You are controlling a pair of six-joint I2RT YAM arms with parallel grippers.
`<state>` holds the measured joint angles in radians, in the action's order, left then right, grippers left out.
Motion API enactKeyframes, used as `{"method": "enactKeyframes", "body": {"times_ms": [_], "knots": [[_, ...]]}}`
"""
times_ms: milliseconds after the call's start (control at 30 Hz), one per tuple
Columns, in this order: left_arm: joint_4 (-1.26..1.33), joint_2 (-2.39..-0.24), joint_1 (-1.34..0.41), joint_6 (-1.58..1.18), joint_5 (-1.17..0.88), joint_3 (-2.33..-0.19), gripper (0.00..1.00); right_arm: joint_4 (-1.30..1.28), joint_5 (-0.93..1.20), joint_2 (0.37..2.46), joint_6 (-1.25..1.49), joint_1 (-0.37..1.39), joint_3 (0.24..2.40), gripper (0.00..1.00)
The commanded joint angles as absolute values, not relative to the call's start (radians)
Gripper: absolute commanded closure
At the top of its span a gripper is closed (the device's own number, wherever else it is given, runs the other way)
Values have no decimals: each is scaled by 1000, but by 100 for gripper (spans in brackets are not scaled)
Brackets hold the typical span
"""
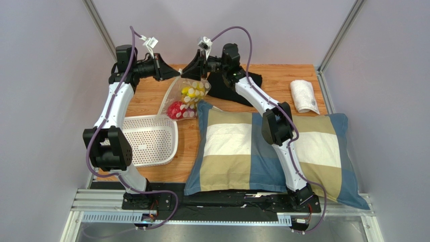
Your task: Open the zip-top bag and remove the fake food
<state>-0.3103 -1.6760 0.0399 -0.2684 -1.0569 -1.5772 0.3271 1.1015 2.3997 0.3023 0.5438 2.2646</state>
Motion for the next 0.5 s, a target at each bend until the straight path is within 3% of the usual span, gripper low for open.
{"method": "enactKeyframes", "body": {"times_ms": [0,200,300,333,467], "knots": [[-275,-1651,37,-276,-1106,-1624,100,373,1104,2407,304,568,2263,69],[-293,-1644,37,-267,-1112,-1641,100,361,1089,2414,292,572,2272,71],[-285,-1646,37,-278,-1123,-1640,100,367,1085,2425,302,575,2287,86],[-285,-1644,37,-279,-1120,-1637,100,370,1078,2425,302,577,2287,100],[-345,-1631,37,-246,-1034,-1625,100,335,1016,2411,293,568,2286,100]]}}
